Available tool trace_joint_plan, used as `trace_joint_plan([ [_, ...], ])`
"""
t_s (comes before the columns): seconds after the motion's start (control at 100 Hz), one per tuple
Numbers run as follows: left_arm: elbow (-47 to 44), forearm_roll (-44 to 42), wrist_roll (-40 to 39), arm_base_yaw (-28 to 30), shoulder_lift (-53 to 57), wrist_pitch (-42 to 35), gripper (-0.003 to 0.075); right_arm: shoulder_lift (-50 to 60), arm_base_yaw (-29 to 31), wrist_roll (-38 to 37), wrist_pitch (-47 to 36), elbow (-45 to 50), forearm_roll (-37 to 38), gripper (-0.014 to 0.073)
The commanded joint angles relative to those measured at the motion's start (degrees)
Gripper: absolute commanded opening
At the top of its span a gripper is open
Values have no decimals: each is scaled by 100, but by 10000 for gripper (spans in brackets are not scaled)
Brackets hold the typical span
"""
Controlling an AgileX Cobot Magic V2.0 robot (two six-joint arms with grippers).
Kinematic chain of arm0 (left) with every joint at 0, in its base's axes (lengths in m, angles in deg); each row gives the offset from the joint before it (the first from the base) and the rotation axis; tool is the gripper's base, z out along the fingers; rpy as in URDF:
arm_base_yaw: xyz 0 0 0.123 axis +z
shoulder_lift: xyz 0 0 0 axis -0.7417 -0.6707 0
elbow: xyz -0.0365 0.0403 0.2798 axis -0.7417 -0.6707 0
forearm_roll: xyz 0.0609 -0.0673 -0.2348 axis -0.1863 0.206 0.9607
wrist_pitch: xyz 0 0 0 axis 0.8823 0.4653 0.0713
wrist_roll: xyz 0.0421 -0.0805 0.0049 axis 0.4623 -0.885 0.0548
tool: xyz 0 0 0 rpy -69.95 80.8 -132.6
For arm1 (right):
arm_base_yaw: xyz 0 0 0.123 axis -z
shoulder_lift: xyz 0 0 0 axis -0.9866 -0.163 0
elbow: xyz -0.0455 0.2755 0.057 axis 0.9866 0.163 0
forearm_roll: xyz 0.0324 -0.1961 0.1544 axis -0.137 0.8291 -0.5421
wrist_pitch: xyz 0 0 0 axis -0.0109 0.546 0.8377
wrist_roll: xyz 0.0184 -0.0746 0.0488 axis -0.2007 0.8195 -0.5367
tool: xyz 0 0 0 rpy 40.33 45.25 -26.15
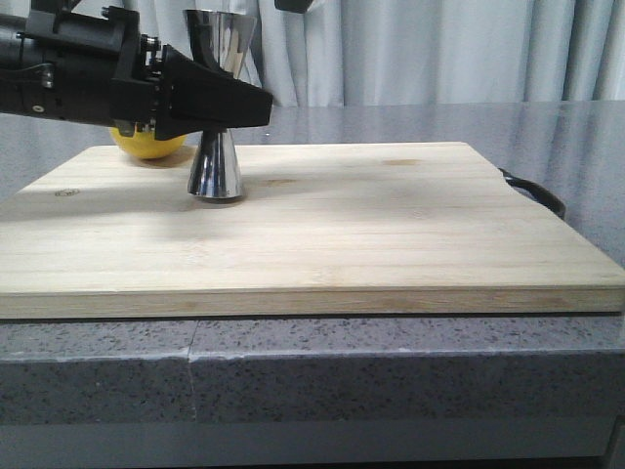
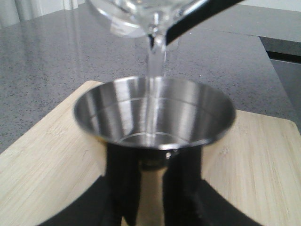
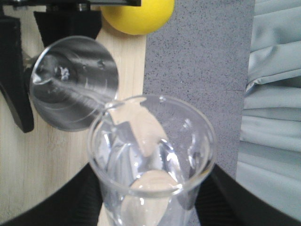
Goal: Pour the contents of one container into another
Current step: 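Tilt the beaker over the jigger cup and pour the liquid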
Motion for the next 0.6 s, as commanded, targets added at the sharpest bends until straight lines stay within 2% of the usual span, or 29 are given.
trace_joint_plan([
  [0.0,157,397,-17,-40,217,673,134,259,-1,119,-371,-232,208,306],
  [0.59,157,397,-17,-40,217,673,134,259,-1,515,-605,-232,434,306],
])
